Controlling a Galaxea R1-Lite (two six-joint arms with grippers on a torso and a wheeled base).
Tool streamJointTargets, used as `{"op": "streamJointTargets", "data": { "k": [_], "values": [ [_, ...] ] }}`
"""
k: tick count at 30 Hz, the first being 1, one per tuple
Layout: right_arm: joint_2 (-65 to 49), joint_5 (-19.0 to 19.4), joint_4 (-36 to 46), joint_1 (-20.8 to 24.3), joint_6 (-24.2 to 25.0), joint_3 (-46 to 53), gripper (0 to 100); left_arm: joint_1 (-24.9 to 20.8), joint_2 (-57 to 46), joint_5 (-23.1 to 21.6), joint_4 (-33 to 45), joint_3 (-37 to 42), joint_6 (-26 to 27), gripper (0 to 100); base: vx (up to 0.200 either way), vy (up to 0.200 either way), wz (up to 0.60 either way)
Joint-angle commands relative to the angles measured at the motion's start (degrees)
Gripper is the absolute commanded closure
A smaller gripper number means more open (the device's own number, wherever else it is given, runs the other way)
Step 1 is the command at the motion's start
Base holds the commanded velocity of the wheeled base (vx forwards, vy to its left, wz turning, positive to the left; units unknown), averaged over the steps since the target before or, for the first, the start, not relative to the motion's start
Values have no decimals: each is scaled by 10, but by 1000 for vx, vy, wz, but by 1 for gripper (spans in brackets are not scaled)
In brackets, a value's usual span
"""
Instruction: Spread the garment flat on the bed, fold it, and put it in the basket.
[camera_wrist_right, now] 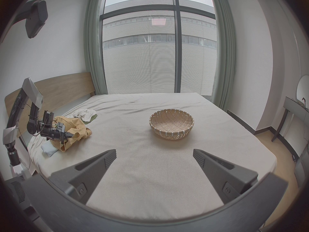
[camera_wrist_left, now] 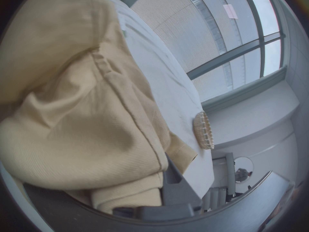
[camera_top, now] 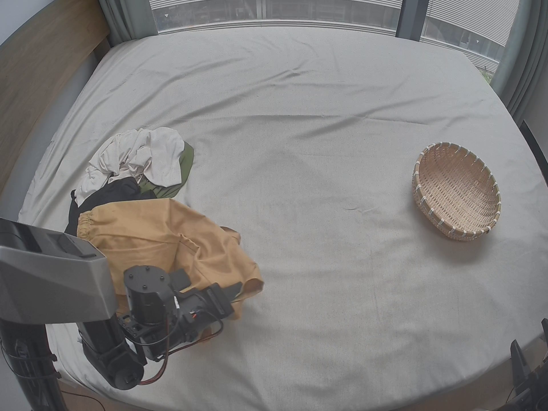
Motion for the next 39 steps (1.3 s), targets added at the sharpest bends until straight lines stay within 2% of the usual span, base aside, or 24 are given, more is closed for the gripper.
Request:
{"op": "streamJointTargets", "data": {
  "k": [1,2,3,4,11,17,29,38,39],
  "values": [
    [-4,0,0,0,0,10,0,-41,4,0,2,-39,1,100,0,0,0],
    [-4,0,0,0,0,10,0,-56,12,0,19,-72,1,100,0,0,0],
    [-4,0,0,0,0,10,0,-56,12,0,19,-72,1,100,0,0,0],
    [-4,0,0,0,0,10,0,-66,19,0,53,-108,1,100,0,0,0],
    [-4,0,0,0,0,10,0,-86,46,-1,110,-199,2,100,0,0,0],
    [-4,0,0,0,0,10,0,-118,52,-3,207,-301,-2,100,0,0,0],
    [-4,0,0,0,-1,10,0,-165,106,-4,219,-379,-2,100,0,0,0],
    [-4,0,0,0,-1,10,0,-176,130,-2,220,-408,-2,100,0,0,0],
    [-4,0,0,0,-1,10,0,-175,131,-2,221,-407,-1,0,0,0,0]
  ]
}}
